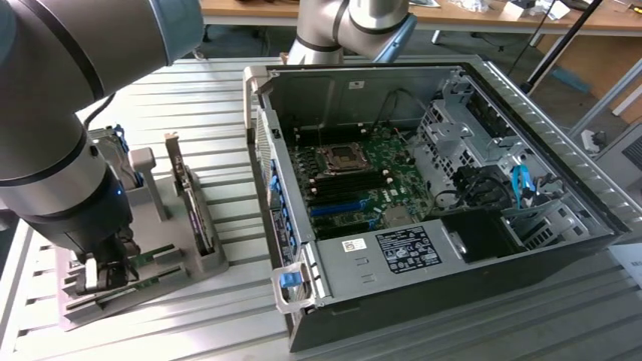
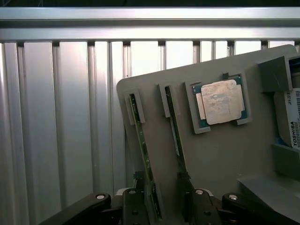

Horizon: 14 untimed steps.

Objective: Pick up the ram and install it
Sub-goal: 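Pick up the ram and move it above insertion slot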

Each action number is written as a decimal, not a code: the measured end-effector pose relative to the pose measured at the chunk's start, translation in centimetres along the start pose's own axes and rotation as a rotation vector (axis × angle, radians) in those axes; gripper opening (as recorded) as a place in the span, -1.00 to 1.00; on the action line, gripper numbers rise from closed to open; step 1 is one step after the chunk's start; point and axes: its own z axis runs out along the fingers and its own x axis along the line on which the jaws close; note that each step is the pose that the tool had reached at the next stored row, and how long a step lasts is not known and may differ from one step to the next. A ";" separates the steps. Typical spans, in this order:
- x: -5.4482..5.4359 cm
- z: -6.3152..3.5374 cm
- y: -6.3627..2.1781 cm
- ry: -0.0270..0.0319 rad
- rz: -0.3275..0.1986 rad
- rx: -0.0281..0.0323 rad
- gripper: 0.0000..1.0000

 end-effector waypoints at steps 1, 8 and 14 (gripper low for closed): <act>0.0 0.11 0.01 0.0000 0.000 0.0000 -0.19; 0.2 0.97 0.07 -0.0001 -0.002 0.0000 -0.19; 0.2 1.69 0.12 -0.0002 -0.002 0.0000 -0.19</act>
